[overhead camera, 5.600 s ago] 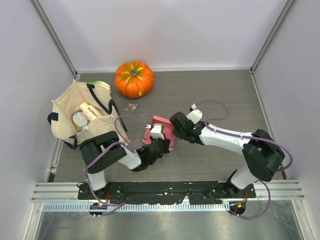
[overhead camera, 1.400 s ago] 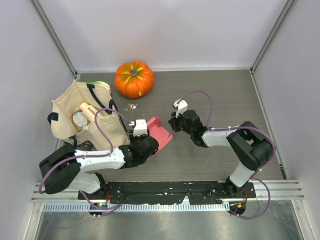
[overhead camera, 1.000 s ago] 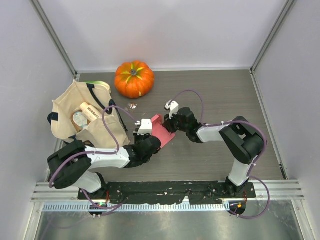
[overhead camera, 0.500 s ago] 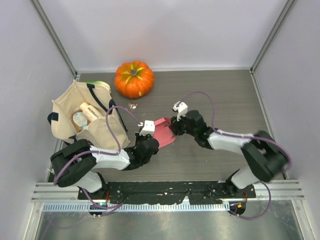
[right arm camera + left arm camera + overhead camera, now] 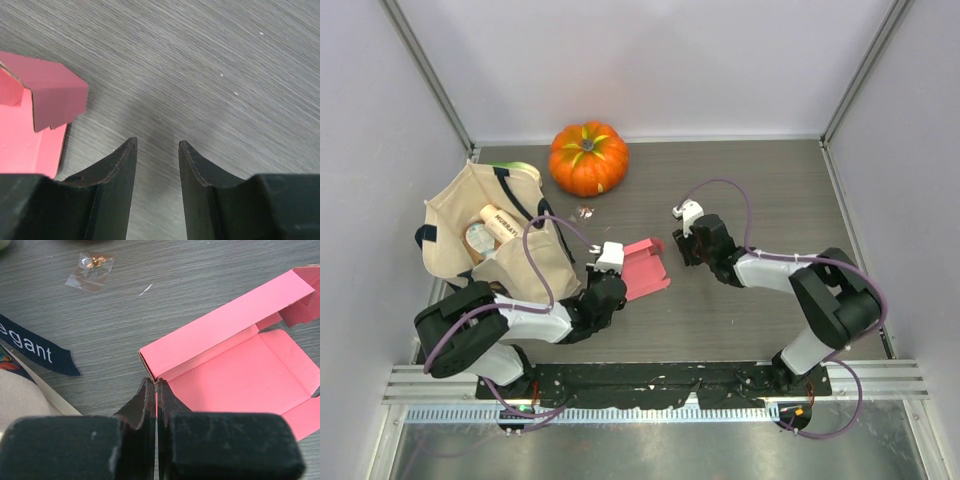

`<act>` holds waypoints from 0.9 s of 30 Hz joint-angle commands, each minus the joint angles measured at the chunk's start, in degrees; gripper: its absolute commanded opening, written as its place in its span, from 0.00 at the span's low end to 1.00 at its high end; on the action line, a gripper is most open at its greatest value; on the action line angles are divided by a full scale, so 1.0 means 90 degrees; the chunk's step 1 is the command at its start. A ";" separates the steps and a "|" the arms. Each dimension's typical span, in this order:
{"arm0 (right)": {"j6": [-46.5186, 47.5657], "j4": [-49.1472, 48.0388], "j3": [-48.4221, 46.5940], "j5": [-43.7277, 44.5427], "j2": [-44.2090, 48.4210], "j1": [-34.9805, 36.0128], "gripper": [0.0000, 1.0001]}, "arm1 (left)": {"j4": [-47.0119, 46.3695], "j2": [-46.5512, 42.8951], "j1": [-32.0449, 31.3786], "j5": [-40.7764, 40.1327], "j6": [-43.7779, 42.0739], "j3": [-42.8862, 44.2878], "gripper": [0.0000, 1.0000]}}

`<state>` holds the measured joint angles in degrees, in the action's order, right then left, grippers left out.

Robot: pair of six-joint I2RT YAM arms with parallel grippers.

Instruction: Fold the paper box

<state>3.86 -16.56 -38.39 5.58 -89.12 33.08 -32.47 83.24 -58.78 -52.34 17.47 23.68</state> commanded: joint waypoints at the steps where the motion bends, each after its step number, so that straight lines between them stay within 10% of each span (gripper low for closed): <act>1: 0.0528 -0.0114 -0.0870 -0.0453 -0.0399 0.0055 0.43 | -0.0211 -0.0225 0.0144 0.0131 -0.0028 -0.0122 0.00; 27: 0.0763 -0.0015 -0.0608 -0.0875 -0.0157 0.0592 0.42 | 0.1430 -0.0557 0.0614 0.1001 0.0441 0.0543 0.00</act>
<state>11.05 -16.01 -45.12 -4.27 -93.86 38.15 -21.50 79.88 -53.58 -45.58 20.69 27.18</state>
